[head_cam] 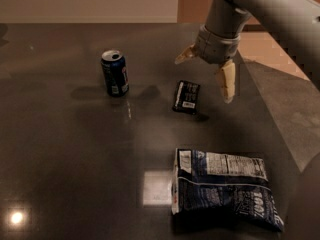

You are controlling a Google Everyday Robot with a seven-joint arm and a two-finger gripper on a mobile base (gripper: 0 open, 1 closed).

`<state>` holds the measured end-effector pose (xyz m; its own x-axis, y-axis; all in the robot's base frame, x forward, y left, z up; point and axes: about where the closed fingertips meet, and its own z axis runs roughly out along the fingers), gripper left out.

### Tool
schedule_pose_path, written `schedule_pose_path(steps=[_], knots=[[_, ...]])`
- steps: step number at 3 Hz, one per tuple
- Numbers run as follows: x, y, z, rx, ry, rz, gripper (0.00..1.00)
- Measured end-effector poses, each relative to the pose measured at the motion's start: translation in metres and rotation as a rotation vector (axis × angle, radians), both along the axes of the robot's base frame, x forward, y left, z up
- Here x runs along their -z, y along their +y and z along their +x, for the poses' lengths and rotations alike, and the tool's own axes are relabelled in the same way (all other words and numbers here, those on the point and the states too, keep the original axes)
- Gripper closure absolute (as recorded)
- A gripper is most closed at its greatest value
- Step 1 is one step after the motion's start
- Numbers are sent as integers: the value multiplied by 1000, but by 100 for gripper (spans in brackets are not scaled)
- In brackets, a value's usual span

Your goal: Pick rxbar chocolate

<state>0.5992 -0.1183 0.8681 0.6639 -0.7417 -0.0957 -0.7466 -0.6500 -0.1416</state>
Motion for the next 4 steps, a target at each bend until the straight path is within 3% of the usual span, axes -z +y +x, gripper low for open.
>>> schedule_pose_path(steps=[2, 4], knots=[[22, 10, 1, -194, -11, -74, 0], [34, 22, -9, -293, 2, -66, 0]])
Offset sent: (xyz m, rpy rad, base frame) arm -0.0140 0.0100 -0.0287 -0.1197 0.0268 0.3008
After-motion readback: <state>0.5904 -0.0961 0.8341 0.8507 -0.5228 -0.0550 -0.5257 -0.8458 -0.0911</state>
